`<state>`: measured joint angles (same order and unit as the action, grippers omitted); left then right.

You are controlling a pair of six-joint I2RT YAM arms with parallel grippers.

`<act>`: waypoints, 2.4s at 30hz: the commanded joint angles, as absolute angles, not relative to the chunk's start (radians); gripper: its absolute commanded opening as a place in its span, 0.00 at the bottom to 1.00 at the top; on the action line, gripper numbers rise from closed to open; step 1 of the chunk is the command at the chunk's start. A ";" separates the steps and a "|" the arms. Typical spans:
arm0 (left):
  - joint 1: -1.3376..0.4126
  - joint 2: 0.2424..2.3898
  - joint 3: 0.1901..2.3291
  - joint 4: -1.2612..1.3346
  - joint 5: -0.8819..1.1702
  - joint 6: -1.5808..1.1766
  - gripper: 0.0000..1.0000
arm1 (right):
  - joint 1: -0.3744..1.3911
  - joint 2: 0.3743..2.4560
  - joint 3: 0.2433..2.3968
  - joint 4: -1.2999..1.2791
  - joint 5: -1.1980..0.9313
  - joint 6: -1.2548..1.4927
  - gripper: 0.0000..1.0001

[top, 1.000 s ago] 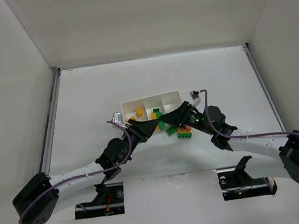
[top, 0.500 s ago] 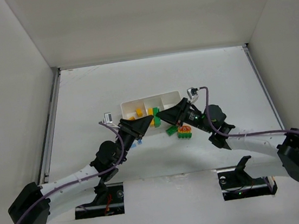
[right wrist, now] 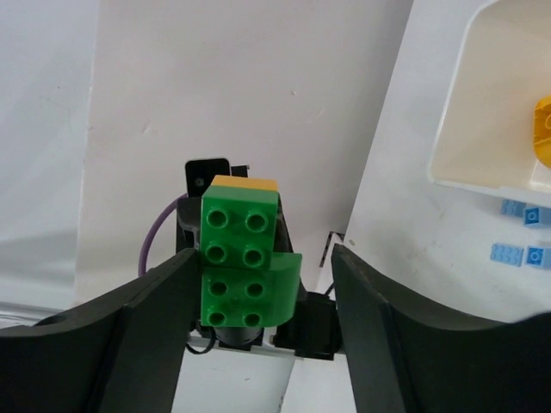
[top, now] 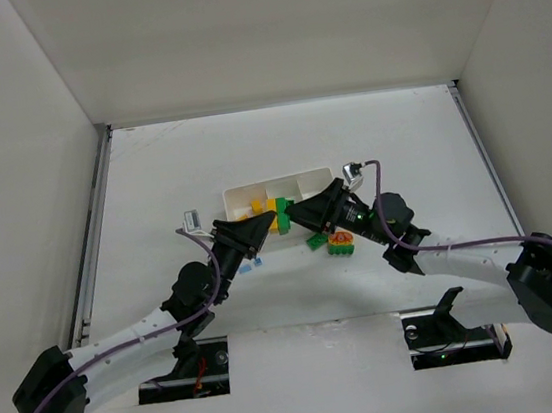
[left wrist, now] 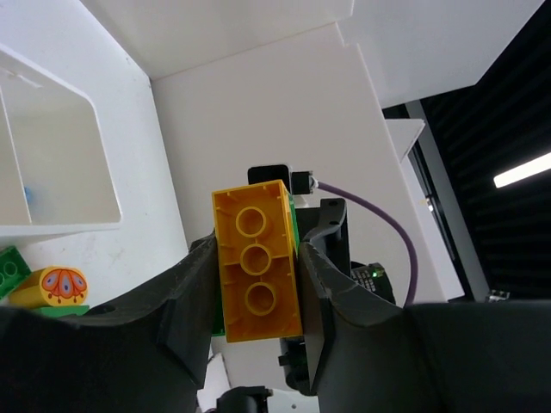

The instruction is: Sort the legos into containers by color

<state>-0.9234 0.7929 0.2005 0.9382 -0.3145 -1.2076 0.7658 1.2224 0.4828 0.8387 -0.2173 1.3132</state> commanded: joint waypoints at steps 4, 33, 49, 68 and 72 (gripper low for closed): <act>-0.887 0.758 0.198 0.939 -0.308 -1.319 0.13 | 0.752 1.223 0.506 0.887 -0.245 1.272 0.82; -0.878 0.761 0.192 0.864 -0.304 -1.347 0.13 | 0.817 1.365 0.525 1.029 -0.302 1.276 0.67; -0.855 0.764 0.187 0.871 -0.304 -1.353 0.13 | 0.818 1.394 0.509 1.111 -0.310 1.302 0.58; -0.726 0.756 0.160 0.861 -0.264 -1.335 0.13 | 0.774 1.367 0.479 1.086 -0.336 1.315 0.50; -0.694 0.753 0.150 0.861 -0.235 -1.339 0.13 | 0.757 1.371 0.480 1.083 -0.350 1.307 0.51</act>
<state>-0.7139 0.7708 0.1612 0.8188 -0.2501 -1.3415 0.7727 1.3838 0.4763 1.0176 -0.3229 1.3170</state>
